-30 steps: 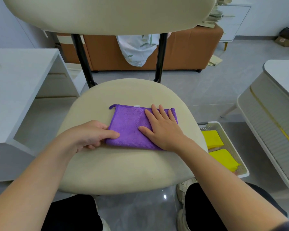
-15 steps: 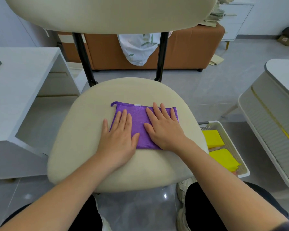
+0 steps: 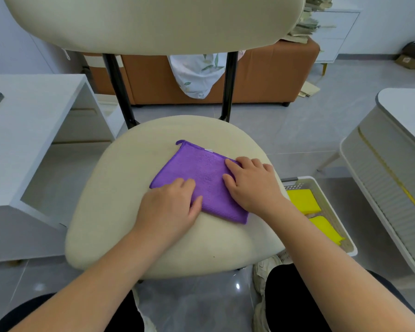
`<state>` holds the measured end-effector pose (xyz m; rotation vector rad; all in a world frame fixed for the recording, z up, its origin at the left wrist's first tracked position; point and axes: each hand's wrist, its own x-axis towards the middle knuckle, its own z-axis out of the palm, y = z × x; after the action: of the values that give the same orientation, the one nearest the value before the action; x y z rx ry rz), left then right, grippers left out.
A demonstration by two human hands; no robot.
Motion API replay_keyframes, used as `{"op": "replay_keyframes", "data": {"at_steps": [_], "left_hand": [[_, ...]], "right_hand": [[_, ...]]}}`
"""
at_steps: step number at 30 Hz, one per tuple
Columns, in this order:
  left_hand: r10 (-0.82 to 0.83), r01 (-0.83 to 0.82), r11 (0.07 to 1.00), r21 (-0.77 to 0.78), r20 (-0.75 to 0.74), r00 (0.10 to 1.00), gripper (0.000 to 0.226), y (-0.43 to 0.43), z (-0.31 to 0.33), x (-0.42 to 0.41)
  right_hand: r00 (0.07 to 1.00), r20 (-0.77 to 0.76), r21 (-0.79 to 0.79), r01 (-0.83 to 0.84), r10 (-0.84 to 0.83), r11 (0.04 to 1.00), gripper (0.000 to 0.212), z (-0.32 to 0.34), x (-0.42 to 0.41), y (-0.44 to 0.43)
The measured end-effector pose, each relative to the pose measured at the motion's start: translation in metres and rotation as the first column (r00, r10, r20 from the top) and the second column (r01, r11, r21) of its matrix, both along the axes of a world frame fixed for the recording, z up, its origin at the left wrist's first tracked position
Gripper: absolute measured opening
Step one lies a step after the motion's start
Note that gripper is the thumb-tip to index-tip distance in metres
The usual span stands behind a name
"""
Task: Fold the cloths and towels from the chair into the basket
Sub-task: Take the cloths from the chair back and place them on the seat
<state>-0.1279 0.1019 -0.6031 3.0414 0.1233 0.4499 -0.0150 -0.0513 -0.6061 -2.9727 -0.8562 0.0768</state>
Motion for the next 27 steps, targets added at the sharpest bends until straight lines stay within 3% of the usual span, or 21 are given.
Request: {"op": "replay_keyframes", "data": {"at_steps": [4,6,8,11,14,16,19,22,24,27], "left_hand": [[0.055,-0.052,0.998,0.031,-0.120,0.991,0.040,0.010,-0.011,0.009],[0.123,-0.122,0.992,0.016,-0.201,0.972,0.048,0.023,-0.012,0.018],[0.112,-0.126,0.990,-0.070,-0.175,0.978,0.048,0.030,-0.009,0.021],[-0.104,0.097,0.981,-0.170,-0.035,0.994,0.047,0.029,-0.001,0.018],[-0.349,0.316,0.924,-0.216,-0.135,0.927,0.049,0.024,0.000,0.008],[-0.383,0.358,0.919,-0.162,-0.169,0.908,0.045,0.024,-0.003,0.005],[-0.364,0.358,0.930,-0.083,-0.088,0.927,0.026,0.020,-0.005,0.007],[-0.326,0.325,0.943,-0.074,-0.009,0.945,0.025,0.018,-0.006,0.008],[-0.317,0.318,0.943,-0.098,0.018,0.948,0.027,0.017,-0.004,0.008],[-0.319,0.319,0.939,-0.127,0.023,0.947,0.034,0.019,-0.004,0.009]], "right_hand": [[0.996,0.036,0.067,0.075,-0.078,0.995,0.037,0.009,0.001,-0.010],[0.996,-0.010,0.122,0.090,-0.089,0.988,0.036,0.014,0.002,-0.016],[0.992,-0.087,0.139,0.098,-0.087,0.985,0.042,0.021,0.004,-0.022],[0.985,-0.161,0.232,0.097,-0.060,0.968,0.046,0.027,0.006,-0.030],[0.992,-0.116,0.376,-0.006,0.054,0.927,0.033,0.024,0.008,-0.035],[0.972,-0.123,0.453,-0.126,0.202,0.882,0.018,0.024,0.009,-0.037],[0.897,-0.168,0.394,-0.319,0.409,0.862,0.063,0.018,0.004,-0.040],[0.849,-0.244,0.298,-0.395,0.469,0.869,0.081,0.010,-0.005,-0.040],[0.861,-0.206,0.283,-0.401,0.464,0.871,0.070,0.006,-0.008,-0.038],[0.897,-0.121,0.388,-0.352,0.425,0.852,0.040,0.005,-0.004,-0.039]]}}
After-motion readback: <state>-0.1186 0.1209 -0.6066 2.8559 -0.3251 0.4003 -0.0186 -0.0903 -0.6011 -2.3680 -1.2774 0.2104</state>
